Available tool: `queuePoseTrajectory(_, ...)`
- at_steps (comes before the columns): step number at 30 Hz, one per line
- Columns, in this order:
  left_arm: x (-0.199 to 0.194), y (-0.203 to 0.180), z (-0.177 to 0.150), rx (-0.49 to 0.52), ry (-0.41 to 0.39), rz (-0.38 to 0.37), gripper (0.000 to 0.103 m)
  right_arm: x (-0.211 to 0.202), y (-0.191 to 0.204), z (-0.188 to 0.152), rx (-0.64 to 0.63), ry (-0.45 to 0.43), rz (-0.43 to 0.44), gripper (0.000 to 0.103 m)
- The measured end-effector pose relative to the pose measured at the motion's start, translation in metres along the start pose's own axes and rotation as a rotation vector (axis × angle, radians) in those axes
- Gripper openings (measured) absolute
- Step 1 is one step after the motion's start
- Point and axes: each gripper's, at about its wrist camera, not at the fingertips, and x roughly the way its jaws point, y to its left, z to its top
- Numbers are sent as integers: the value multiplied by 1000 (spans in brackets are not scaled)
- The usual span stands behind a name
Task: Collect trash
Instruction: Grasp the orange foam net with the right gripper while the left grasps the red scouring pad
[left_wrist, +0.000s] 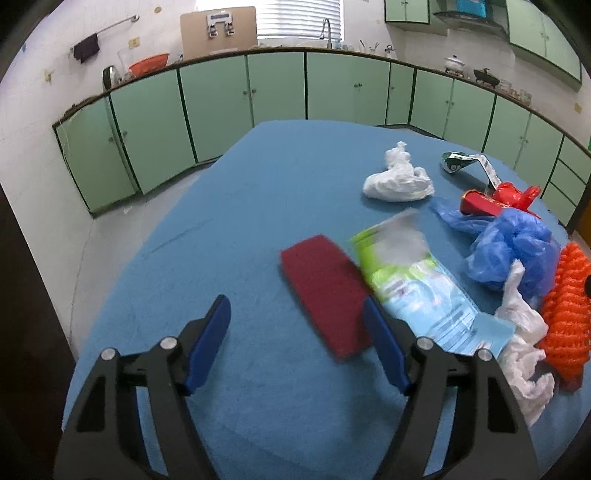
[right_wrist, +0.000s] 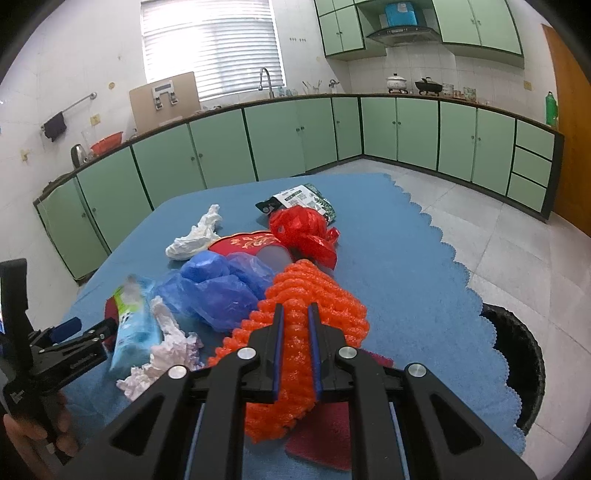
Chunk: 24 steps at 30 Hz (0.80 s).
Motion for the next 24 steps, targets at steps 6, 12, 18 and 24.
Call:
queuePoseTrajectory(6, -7, -8, -1, 13, -6, -41, 73, 2, 1, -2, 0, 5, -2, 13)
queuePoseTrajectory(12, 5, -27, 0, 28, 17, -36, 73, 5, -3, 0, 11, 7, -3, 13)
queuePoseTrajectory(18, 17, -34, 8, 12, 34, -18, 77, 7, -6, 0, 8, 11, -1, 13)
queuePoseTrajectory(24, 19, -26, 6, -19, 54, -76, 65, 8, -6, 0, 5, 13, 0, 13)
